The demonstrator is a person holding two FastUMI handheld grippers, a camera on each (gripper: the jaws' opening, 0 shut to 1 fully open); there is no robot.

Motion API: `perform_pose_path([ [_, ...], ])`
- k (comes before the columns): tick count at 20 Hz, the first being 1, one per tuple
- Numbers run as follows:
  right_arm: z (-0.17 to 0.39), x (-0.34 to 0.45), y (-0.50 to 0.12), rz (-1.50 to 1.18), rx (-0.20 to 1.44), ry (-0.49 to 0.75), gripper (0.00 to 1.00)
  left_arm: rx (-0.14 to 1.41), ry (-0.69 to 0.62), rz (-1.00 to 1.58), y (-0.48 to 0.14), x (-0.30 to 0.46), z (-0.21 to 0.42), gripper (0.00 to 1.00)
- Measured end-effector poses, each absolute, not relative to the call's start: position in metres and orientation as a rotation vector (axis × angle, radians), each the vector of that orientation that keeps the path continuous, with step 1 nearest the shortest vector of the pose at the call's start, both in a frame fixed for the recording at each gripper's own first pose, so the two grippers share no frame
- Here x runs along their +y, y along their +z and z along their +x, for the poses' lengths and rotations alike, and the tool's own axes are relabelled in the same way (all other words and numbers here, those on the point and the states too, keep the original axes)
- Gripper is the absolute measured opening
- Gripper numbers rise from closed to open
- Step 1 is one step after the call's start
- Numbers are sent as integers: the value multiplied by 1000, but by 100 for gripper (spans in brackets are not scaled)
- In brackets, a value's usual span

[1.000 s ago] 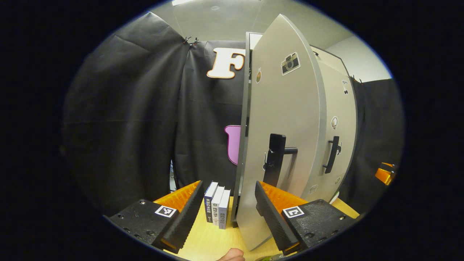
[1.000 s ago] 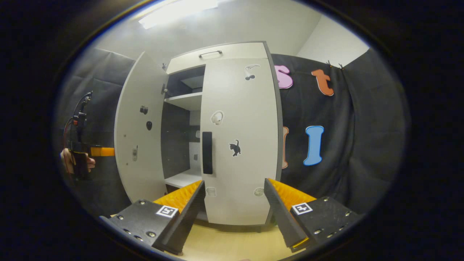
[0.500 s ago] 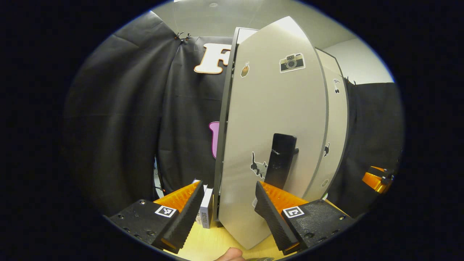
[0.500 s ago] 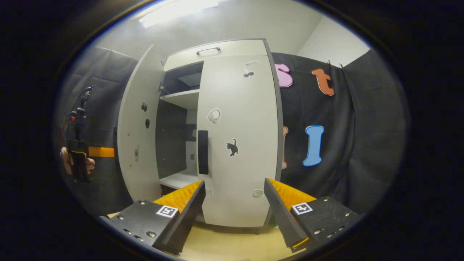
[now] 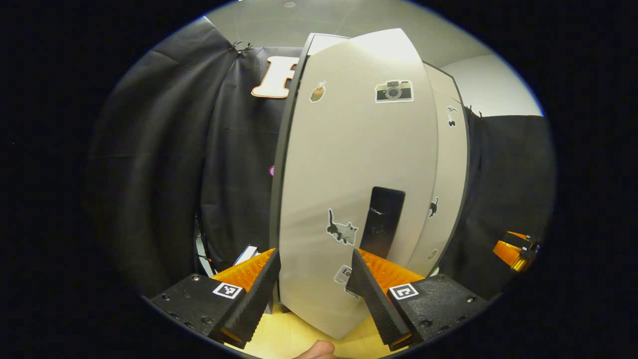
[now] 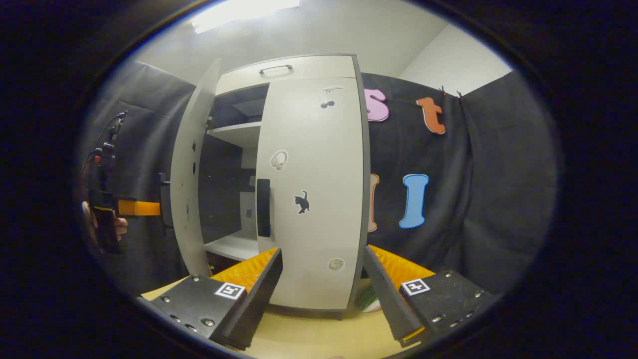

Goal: Grasp the bottle in the cabinet with the left hand and place it on the coaster, then close the right door with the right hand and the left door with the left hand.

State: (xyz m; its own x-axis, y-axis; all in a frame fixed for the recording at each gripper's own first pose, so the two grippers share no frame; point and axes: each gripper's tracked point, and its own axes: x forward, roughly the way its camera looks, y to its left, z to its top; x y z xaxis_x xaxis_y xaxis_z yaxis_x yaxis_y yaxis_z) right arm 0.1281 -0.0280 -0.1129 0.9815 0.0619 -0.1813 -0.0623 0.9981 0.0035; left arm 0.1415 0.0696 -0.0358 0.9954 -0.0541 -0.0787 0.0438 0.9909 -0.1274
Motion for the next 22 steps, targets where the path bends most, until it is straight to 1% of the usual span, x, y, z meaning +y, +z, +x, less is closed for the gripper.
perform_pose_path([
  [1, 124, -28, -106, -11, 170, 62, 98, 77, -54, -119, -34, 65, 138, 88],
  [2, 118, -26, -101, -15, 159, 65, 98, 70, -56, -105, -32, 61, 133, 93],
  [6, 93, -21, -92, 9, 144, 90, 98, 75, -62, -52, -37, 51, 113, 93],
  [11, 65, -20, -75, 21, 126, 94, 98, 72, -65, -44, -40, 46, 79, 93],
  [14, 52, -15, -66, 11, 124, 102, 98, 76, -45, -26, -40, 51, 59, 93],
  [18, 33, 1, -60, 9, 116, 151, 98, 73, -19, -6, -37, 55, 39, 94],
  [22, 20, 8, -60, -16, 103, 164, 98, 43, 7, 7, -29, 59, 20, 95],
])
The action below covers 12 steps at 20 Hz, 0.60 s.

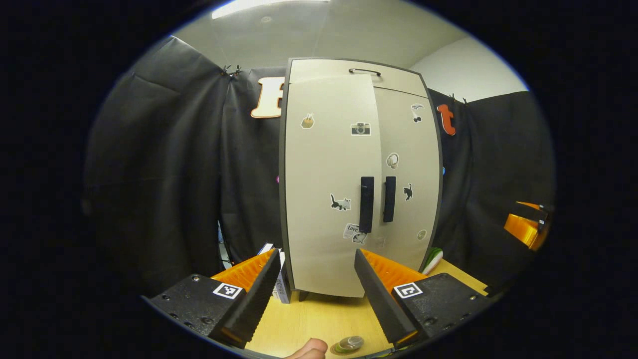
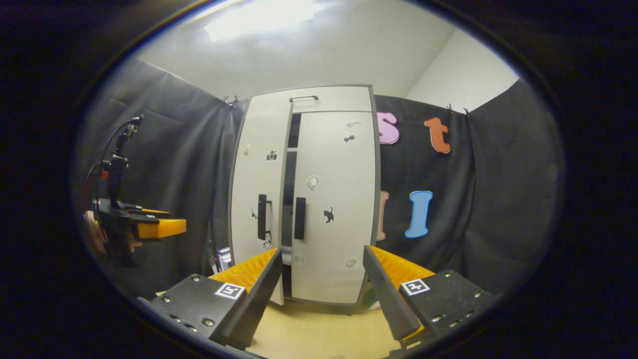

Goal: Grasp the bottle in the cabinet with the left hand and place it on the coaster, then close the right door with the right hand and the left door with the left hand.

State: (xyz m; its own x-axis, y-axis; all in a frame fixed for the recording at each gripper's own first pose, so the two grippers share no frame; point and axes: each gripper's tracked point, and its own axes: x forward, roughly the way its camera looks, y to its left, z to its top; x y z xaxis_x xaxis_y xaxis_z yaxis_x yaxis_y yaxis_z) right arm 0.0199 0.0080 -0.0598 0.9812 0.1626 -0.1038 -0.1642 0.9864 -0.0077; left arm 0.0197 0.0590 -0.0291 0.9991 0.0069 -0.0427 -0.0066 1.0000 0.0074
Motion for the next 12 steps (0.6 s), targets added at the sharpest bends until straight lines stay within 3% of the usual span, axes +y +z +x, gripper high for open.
perform_pose_path([
  [8, 1, 36, -55, 13, 85, 181, 99, 12, -42, 8, -22, 55, 12, 95],
  [9, 0, 36, -53, 23, 82, 179, 94, 12, -49, 7, -20, 58, 14, 94],
  [12, 1, 27, -54, 37, 82, 150, 93, 8, -66, -12, -16, 66, 20, 95],
])
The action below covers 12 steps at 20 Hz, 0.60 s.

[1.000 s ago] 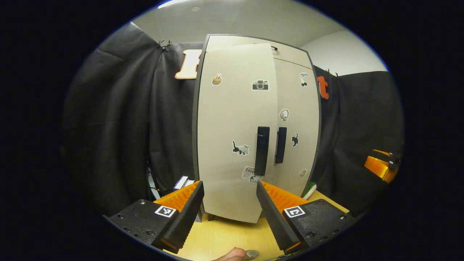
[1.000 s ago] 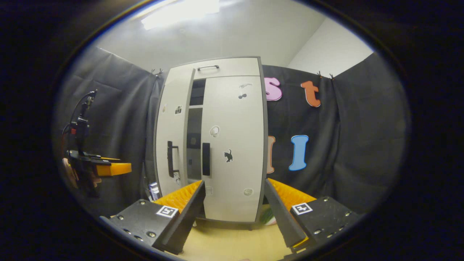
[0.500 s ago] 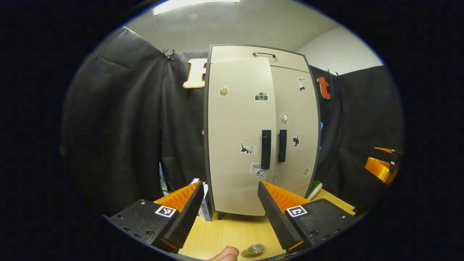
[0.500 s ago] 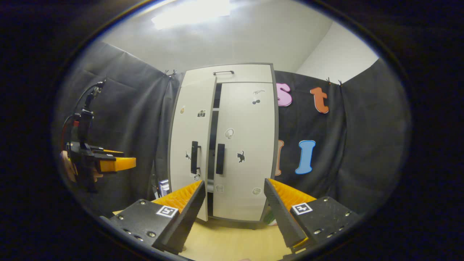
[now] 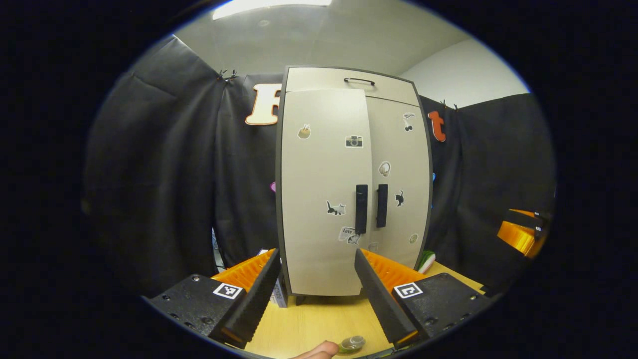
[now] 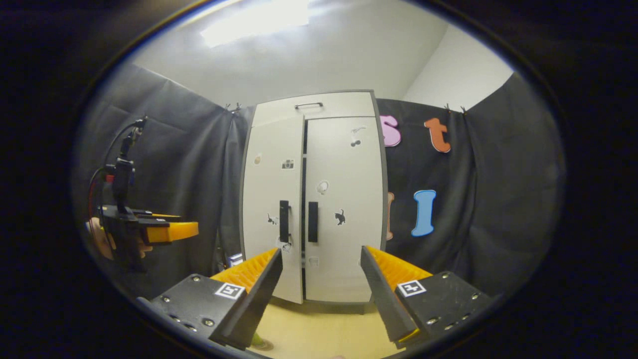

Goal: Grasp the bottle in the cabinet with the left hand and place it on the coaster, then close the right door with the right hand and the left door with the left hand.

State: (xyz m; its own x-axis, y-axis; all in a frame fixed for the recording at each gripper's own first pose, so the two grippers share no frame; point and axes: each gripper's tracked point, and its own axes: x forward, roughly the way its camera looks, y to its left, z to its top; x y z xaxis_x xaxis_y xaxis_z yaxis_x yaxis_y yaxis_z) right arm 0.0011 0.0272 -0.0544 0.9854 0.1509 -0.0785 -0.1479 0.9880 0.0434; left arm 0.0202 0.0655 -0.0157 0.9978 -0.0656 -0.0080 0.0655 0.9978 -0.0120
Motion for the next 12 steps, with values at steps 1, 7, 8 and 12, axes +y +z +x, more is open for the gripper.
perform_pose_path([
  [1, 3, 24, -55, 24, 81, 139, 95, 10, -78, -21, -16, 65, 23, 94],
  [7, 0, 10, -49, -3, 76, 104, 96, 20, -119, -17, -24, 59, 39, 95],
  [8, -2, 5, -47, -17, 76, 92, 95, 39, -117, -15, -31, 57, 40, 93],
  [12, -4, -6, -46, -12, 84, 64, 95, 48, -134, -7, -35, 48, 44, 95],
])
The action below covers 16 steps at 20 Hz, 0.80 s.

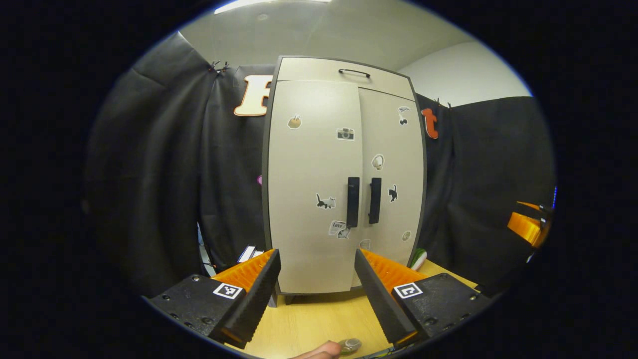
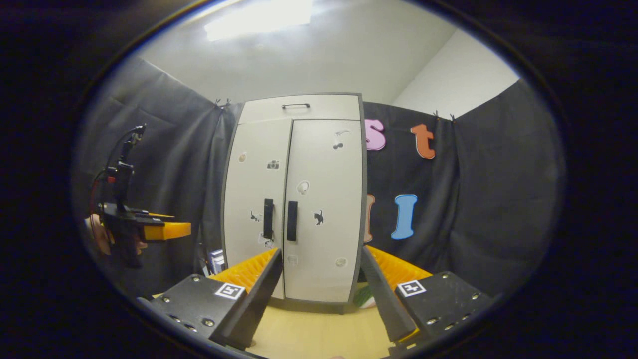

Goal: Grasp the bottle in the cabinet with the left hand and place it on the coaster, then close the right door with the right hand and the left door with the left hand.

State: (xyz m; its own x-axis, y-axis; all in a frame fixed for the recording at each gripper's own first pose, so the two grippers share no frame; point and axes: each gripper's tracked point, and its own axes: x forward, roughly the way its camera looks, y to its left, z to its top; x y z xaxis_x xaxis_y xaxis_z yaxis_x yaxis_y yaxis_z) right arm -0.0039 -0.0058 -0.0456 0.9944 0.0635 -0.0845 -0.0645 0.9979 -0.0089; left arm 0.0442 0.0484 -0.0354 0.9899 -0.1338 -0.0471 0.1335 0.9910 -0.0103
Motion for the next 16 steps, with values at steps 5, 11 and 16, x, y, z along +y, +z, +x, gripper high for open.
perform_pose_path([
  [5, -5, -12, -47, -24, 86, 42, 95, 55, -144, -18, -36, 47, 47, 95],
  [11, -1, -4, -42, -3, 84, 39, 98, 31, -154, 14, -35, 54, 41, 95],
  [16, -3, 4, -42, -19, 81, 36, 95, 30, -164, 11, -38, 61, 35, 95],
])
